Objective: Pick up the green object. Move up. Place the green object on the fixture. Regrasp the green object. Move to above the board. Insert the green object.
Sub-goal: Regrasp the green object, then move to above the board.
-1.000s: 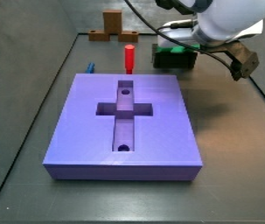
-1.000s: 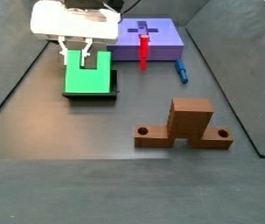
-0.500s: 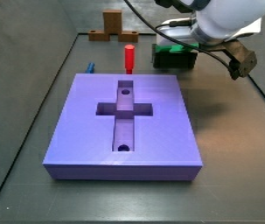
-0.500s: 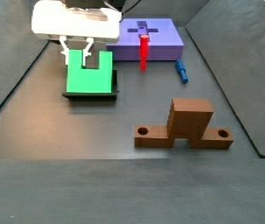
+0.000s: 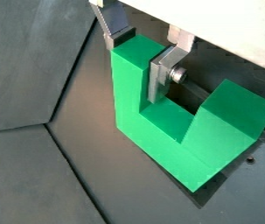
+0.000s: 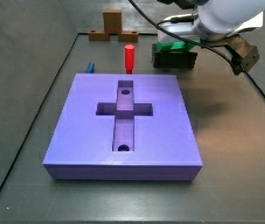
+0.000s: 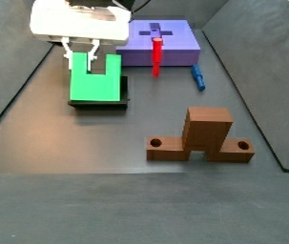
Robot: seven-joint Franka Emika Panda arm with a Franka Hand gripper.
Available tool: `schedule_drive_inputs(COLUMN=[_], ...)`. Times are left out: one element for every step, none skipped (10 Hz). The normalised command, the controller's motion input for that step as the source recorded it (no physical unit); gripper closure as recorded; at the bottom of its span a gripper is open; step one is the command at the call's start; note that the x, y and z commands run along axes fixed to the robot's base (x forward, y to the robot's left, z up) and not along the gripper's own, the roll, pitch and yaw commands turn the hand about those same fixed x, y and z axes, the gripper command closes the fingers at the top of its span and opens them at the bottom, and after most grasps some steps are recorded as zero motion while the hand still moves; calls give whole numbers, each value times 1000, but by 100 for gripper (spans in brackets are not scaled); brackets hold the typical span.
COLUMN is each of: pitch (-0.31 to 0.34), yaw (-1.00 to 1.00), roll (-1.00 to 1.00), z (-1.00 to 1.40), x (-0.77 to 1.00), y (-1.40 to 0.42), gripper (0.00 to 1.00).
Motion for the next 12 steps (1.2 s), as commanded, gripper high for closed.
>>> schedule_drive_inputs(pitch=[0,0,0,0,0,-6,-3,9,43,54,60,81], yaw=[0,0,0,0,0,-7,-1,-8,-9,-8,-4,8], roll=[0,0,0,0,0,-4,-46,-13,-5,-7,-20,-8], z=[0,0,0,0,1400,1400,1400,1400,1400,1400,1400,584], x=[0,0,0,0,0,-2,-33,-24,-5,-3,6,25], y=[0,0,0,0,0,-9,-32,-19,-33,-47,-31,-19], gripper=[100,100,100,100,100,100,100,100,100,100,100,100])
